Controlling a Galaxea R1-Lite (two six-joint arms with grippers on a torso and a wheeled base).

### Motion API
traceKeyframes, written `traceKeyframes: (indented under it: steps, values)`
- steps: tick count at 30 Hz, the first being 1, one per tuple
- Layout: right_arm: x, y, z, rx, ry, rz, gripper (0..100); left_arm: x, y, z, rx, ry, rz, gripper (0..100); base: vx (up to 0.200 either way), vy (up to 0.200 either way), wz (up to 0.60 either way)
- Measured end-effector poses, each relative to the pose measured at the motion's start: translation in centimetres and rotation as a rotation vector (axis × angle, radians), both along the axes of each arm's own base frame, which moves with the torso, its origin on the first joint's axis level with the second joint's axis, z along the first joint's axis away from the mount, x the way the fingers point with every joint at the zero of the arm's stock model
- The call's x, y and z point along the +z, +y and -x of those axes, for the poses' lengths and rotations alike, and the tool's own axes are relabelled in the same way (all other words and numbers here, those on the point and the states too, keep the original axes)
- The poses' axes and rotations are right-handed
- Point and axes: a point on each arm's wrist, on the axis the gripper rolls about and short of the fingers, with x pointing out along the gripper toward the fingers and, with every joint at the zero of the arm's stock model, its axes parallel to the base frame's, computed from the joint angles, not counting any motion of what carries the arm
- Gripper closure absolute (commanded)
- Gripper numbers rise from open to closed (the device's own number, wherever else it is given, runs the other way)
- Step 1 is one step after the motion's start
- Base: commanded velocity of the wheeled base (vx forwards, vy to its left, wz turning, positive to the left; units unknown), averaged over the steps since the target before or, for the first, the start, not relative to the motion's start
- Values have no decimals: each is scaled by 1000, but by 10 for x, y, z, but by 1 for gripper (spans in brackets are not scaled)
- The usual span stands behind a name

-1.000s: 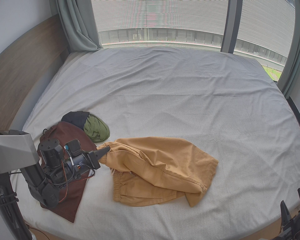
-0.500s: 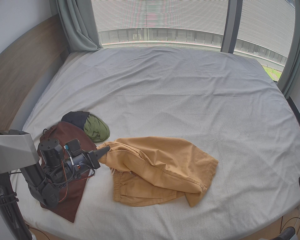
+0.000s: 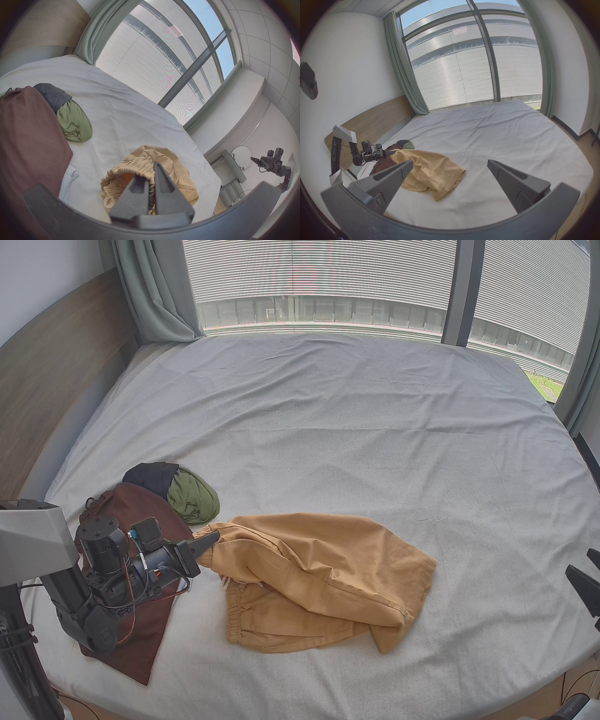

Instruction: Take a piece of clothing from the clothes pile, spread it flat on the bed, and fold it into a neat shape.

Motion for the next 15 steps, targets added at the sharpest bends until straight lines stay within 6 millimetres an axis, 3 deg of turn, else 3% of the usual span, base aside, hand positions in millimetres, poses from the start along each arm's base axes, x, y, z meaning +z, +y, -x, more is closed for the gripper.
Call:
traceKeyframes:
  steps: [15]
  values:
    - [-3, 9, -49, 116, 132, -35, 0, -2, 2, -1, 6, 8, -1, 100, 0, 0, 0]
